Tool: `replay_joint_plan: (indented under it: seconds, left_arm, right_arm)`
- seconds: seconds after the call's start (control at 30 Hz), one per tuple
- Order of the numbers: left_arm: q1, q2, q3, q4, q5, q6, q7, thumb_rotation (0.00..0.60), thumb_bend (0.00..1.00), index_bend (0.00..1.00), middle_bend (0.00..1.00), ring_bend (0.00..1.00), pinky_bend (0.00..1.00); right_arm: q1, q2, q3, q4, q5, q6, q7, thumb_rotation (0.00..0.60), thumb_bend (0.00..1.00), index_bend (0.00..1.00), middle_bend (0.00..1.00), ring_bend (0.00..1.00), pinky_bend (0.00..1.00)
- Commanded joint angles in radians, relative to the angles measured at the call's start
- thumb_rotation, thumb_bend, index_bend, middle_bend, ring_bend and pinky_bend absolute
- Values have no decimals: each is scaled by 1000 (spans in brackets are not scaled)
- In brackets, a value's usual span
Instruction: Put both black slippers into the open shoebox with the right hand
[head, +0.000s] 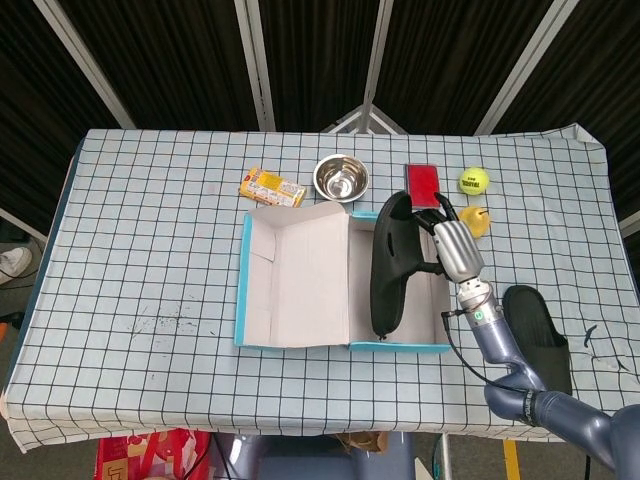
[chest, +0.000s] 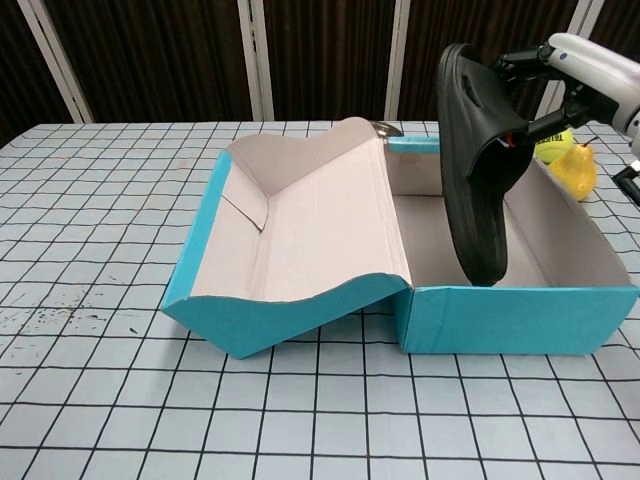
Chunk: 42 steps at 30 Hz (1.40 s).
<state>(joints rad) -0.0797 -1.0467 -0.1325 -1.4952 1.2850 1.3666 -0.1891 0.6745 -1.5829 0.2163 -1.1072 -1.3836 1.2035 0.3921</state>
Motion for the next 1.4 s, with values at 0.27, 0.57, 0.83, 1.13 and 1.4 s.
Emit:
replay_joint_plan:
  seconds: [0.27, 0.57, 0.83, 1.13, 1.4]
  left_arm:
    - [-7, -2, -2, 17, -5, -19, -22, 600, 335, 3, 0, 0, 71]
    - [-13, -4, -2, 38, -4, -37, -52, 600, 335, 4, 0, 0, 71]
    - [-13, -2, 0, 42, 5, -36, -68, 600, 335, 4, 0, 0, 71]
    - [-8, 2, 0, 39, 9, -24, -75, 600, 335, 5, 0, 0, 71]
    - [-7, 4, 0, 37, 6, -24, -71, 600, 335, 5, 0, 0, 71]
  right_arm:
    - [11, -37, 34, -38, 45, -22, -106, 600, 529, 650, 636, 312, 0]
    - [3, -25, 38, -102, 71, -45, -168, 600, 529, 649, 636, 312, 0]
    - [-8, -16, 32, -148, 66, -43, -207, 600, 529, 649, 636, 312, 0]
    - [-11, -37, 21, -134, 45, -37, -211, 600, 529, 649, 636, 312, 0]
    - [-10, -85, -4, -54, -11, -14, -158, 600, 529, 653, 636, 312, 0]
